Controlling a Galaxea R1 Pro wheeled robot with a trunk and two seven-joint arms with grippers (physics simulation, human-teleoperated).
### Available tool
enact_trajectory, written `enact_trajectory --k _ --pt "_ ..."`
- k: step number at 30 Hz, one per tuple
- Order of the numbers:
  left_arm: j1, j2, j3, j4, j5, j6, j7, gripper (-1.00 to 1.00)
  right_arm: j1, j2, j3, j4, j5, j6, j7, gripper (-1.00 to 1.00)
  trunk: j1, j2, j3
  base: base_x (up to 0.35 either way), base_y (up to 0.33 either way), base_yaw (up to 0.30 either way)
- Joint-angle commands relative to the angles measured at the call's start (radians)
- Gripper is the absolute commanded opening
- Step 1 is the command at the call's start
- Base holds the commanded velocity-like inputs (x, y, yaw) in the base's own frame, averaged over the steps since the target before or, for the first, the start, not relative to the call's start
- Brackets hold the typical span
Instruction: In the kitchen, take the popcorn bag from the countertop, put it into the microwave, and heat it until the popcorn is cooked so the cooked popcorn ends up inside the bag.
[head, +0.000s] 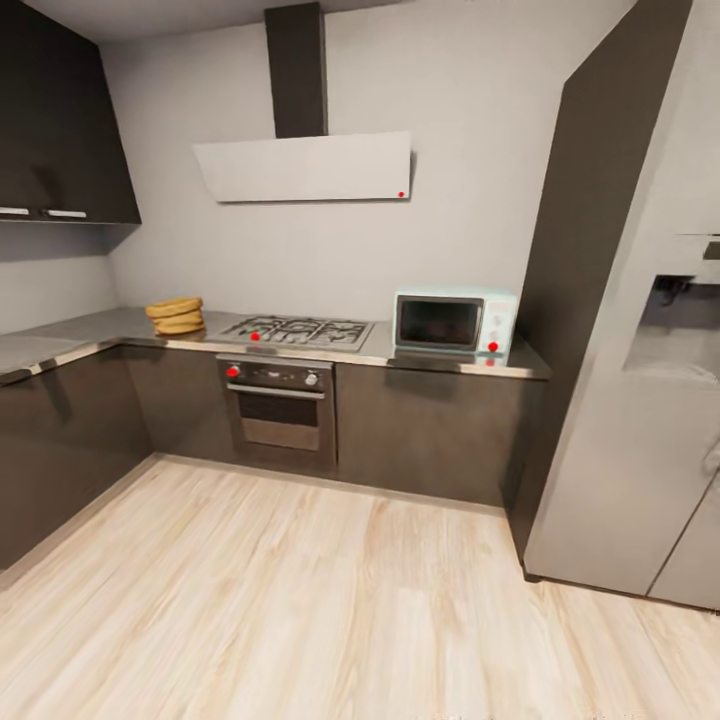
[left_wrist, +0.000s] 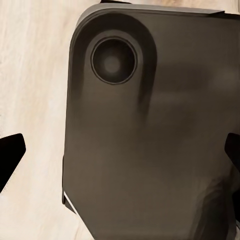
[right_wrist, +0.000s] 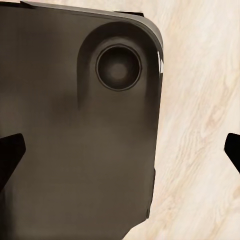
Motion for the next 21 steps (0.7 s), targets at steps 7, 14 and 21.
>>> enact_trajectory --k 7,14,21 --pt "0.0 -0.001 -0.002 -0.001 0.007 -0.002 0.002 1.0 -0.001 0.0 -0.001 0.002 0.005 -0.005 0.0 1.0 0.0 0.0 -0.001 0.0 0.0 -0.244" --pt "0.0 0.0 -0.002 -0.002 0.006 -0.004 0.002 1.0 -0.001 0.0 -0.001 0.002 0.005 -0.005 0.0 1.0 0.0 0.0 -0.001 0.0 0.0 -0.244" --pt "0.0 0.0 -0.001 -0.002 0.007 -0.003 0.002 1.0 -0.001 0.0 -0.001 0.002 0.005 -0.005 0.0 1.0 0.0 0.0 -0.001 0.0 0.0 -0.244"
